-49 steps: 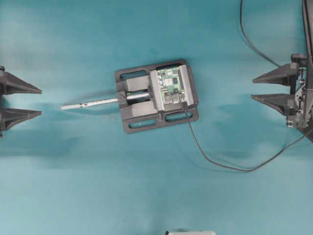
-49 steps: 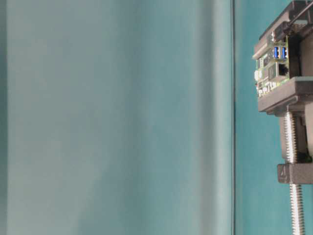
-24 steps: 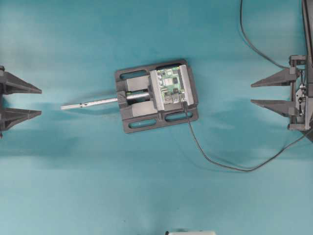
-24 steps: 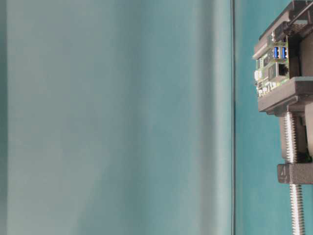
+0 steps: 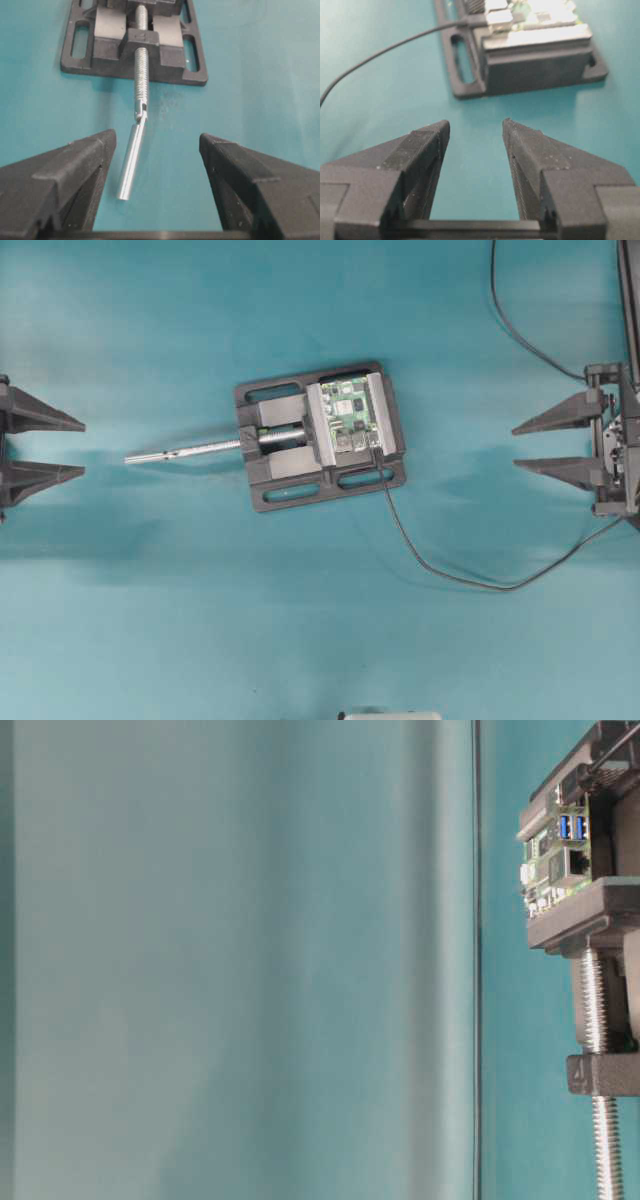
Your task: Insert the USB into the fixed PCB.
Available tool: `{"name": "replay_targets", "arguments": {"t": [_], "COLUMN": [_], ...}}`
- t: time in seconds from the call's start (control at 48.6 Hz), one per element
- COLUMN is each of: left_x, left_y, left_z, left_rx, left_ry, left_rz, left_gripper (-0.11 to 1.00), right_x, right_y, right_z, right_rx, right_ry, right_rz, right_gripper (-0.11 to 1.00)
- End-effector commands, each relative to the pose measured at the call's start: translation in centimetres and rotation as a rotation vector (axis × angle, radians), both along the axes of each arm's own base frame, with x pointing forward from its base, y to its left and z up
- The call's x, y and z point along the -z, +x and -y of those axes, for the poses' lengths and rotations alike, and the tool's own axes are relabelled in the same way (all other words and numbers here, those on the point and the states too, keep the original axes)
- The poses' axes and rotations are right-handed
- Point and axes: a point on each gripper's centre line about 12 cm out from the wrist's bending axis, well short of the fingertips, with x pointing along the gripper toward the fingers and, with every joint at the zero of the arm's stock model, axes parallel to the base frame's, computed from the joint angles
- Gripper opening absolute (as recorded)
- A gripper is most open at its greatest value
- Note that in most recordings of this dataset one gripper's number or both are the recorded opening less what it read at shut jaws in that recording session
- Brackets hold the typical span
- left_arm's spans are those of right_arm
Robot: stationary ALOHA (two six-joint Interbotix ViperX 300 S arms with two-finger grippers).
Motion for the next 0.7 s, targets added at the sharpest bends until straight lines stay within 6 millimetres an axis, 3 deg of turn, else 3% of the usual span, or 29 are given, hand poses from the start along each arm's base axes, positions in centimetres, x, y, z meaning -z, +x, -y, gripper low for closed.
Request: {"name": "replay_targets", "arguments": {"t": [0.0, 0.679], "left_x": [-0.35, -0.35], "left_y": [0.19, 0.19], "left_z": [-0.03, -0.03], "left_rx": [-0.001, 0.000], "left_ry": [0.002, 0.003], "left_rz": [0.011, 0.011], "left_gripper": [0.85, 0.85], "right_x": [-1.07, -1.55], "right_y": [0.58, 0.81], "right_z": [-0.25, -0.31], "right_rx": [-0.012, -0.013], "right_ry": [0.005, 0.007], "right_rz": [0.018, 0.029], "right_gripper": [0.53, 0.53]}}
